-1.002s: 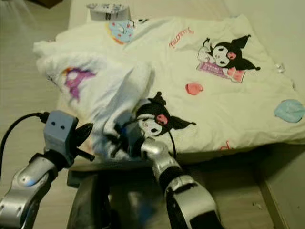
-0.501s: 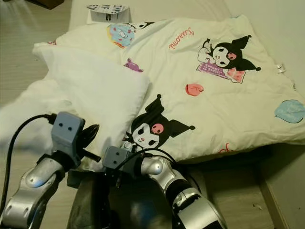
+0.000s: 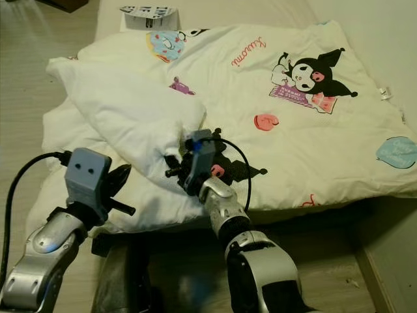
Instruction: Clean up the room
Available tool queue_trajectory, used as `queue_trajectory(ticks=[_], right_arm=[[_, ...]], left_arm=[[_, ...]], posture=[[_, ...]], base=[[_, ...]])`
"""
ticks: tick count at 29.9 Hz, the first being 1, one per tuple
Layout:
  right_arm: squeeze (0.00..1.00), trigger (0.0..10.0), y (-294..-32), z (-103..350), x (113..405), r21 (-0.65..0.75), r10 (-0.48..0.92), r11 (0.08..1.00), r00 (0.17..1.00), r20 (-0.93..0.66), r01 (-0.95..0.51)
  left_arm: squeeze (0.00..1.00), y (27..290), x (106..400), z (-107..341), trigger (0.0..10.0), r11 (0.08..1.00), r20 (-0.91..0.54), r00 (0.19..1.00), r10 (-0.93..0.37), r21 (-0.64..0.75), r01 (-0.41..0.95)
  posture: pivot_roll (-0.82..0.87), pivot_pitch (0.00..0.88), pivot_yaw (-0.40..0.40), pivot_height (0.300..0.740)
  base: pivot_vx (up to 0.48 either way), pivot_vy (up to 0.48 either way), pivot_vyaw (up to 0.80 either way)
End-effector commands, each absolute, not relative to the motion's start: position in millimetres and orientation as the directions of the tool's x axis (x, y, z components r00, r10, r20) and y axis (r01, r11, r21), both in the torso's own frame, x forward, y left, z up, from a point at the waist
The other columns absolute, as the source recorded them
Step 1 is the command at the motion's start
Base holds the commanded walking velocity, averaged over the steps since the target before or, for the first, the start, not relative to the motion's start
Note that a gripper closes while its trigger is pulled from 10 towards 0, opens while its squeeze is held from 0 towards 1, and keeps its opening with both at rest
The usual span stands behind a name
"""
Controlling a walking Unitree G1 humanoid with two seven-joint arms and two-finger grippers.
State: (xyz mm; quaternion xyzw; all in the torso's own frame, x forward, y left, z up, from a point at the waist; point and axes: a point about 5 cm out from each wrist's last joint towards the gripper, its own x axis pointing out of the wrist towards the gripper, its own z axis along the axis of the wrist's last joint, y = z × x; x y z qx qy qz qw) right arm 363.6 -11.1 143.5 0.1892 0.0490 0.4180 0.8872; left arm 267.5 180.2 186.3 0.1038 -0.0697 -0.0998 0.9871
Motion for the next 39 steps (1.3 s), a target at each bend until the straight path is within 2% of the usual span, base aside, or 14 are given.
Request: queue_trajectory(ticks=[1, 6, 8, 9, 10, 11, 15, 16, 22, 27, 28, 33, 37, 39], right_arm=[[1.0, 10.0, 6, 138, 352, 0.412, 0.831, 0.475, 0.551, 0.082, -0.778], [1.0, 10.0, 19, 110, 317, 0.28, 0.989, 0.147, 0.133, -0.069, -0.949], [1.0, 10.0, 19, 110, 317, 0.28, 0.989, 0.147, 0.133, -0.069, -0.949], [1.0, 10.0, 16, 98, 305, 0.26, 0.989, 0.01, -0.029, -0.145, -0.966], [1.0, 10.0, 16, 98, 305, 0.26, 0.989, 0.01, -0.029, -0.145, -0.966], [1.0, 10.0, 11, 90, 296, 0.271, 0.967, -0.095, -0.153, -0.202, -0.958], [1.0, 10.0, 10, 97, 298, 0.3, 0.968, -0.138, -0.193, -0.162, -0.944], [0.0, 10.0, 11, 112, 308, 0.316, 0.99, -0.094, -0.121, -0.068, -0.944], [0.0, 10.0, 0, 175, 347, 0.446, 0.949, 0.004, 0.145, 0.281, -0.895], [0.0, 10.0, -4, 176, 356, 0.409, 0.939, 0.154, 0.262, 0.224, -0.9], [1.0, 10.0, -6, 167, 355, 0.37, 0.953, 0.184, 0.257, 0.16, -0.911], [1.0, 10.0, -7, 163, 347, 0.4, 0.971, 0.07, 0.154, 0.182, -0.914], [1.0, 10.0, -14, 173, 351, 0.532, 0.93, -0.014, 0.185, 0.319, -0.847], [0.0, 10.0, -18, 172, 355, 0.487, 0.939, 0.079, 0.228, 0.256, -0.87]], left_arm=[[0.0, 184, 265, 181, 10.0, 0.957, 0.099, 0.974, -0.203, 0.229, 0.176], [0.0, 183, 265, 181, 10.0, 0.957, 0.097, 0.974, -0.205, 0.228, 0.179], [0.0, 183, 265, 181, 10.0, 0.957, 0.097, 0.974, -0.205, 0.228, 0.179], [0.0, 182, 264, 181, 10.0, 0.957, 0.097, 0.974, -0.207, 0.226, 0.181], [0.0, 182, 264, 181, 10.0, 0.957, 0.097, 0.974, -0.207, 0.226, 0.181], [0.0, 182, 264, 181, 10.0, 0.957, 0.096, 0.973, -0.208, 0.226, 0.183], [0.0, 183, 264, 180, 10.0, 0.957, 0.096, 0.974, -0.207, 0.226, 0.181], [0.0, 184, 264, 181, 10.0, 0.958, 0.098, 0.974, -0.204, 0.226, 0.178], [0.0, 186, 265, 183, 10.0, 0.96, 0.112, 0.975, -0.193, 0.228, 0.163], [0.0, 186, 265, 183, 10.0, 0.96, 0.111, 0.976, -0.19, 0.231, 0.16], [0.0, 186, 265, 182, 10.0, 0.959, 0.11, 0.976, -0.189, 0.233, 0.159], [0.0, 187, 264, 182, 10.0, 0.959, 0.11, 0.976, -0.19, 0.234, 0.16], [0.0, 188, 264, 183, 10.0, 0.959, 0.114, 0.976, -0.188, 0.234, 0.157], [0.0, 188, 264, 184, 10.0, 0.959, 0.116, 0.975, -0.188, 0.237, 0.157]], posture=[[0.17, 0.384, -0.013, 0.541], [0.17, 0.387, -0.009, 0.541], [0.17, 0.387, -0.009, 0.541], [0.17, 0.388, -0.009, 0.541], [0.17, 0.388, -0.009, 0.541], [0.17, 0.388, -0.01, 0.541], [0.17, 0.388, -0.011, 0.541], [0.17, 0.388, -0.011, 0.541], [0.17, 0.386, -0.011, 0.541], [0.17, 0.386, -0.011, 0.541], [0.17, 0.379, -0.012, 0.541], [0.18, 0.377, -0.011, 0.541], [0.18, 0.377, -0.011, 0.541], [0.18, 0.377, -0.011, 0.541]], base=[[0.0, 0.0, 0.0], [0.0, 0.0, 0.0], [0.0, 0.0, 0.0], [0.0, 0.0, 0.0], [0.0, 0.0, 0.0], [0.0, 0.0, 0.0], [0.0, 0.0, 0.0], [0.0, 0.0, 0.0], [0.0, 0.0, 0.0], [0.0, 0.0, 0.0], [0.0, 0.0, 0.0], [0.0, 0.0, 0.0], [0.0, 0.0, 0.0], [0.0, 0.0, 0.0]])
